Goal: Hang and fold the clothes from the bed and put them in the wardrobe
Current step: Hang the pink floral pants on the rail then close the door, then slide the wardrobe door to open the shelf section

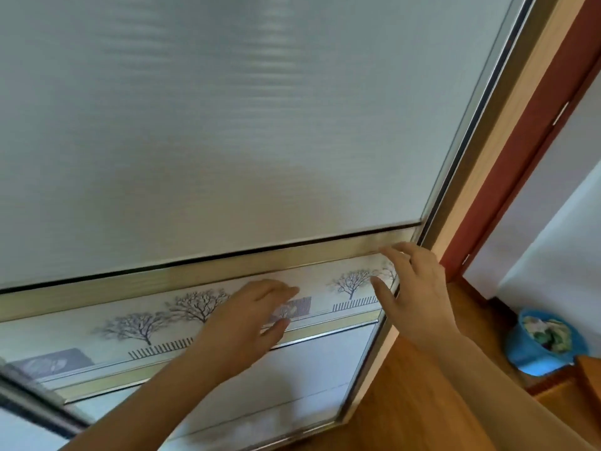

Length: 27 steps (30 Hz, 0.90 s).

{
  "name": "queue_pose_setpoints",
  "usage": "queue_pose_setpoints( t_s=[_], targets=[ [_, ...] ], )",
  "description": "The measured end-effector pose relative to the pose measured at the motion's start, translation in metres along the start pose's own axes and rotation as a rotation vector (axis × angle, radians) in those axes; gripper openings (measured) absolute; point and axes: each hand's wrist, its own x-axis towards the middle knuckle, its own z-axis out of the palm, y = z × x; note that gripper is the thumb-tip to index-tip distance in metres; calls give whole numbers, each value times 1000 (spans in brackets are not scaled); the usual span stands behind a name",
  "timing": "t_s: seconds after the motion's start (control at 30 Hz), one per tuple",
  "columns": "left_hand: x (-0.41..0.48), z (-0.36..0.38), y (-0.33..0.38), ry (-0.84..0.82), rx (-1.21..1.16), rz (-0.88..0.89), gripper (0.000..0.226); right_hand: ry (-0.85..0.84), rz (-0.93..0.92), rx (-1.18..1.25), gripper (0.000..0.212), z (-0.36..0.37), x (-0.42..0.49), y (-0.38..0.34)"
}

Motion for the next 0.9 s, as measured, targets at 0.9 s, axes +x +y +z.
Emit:
queue_pose_setpoints(
  t_s=[0.9],
  targets=[
    [-281, -38, -41, -12, 113, -1454, 59, -1261, -770, 182, 64, 181, -8, -267]
  ],
)
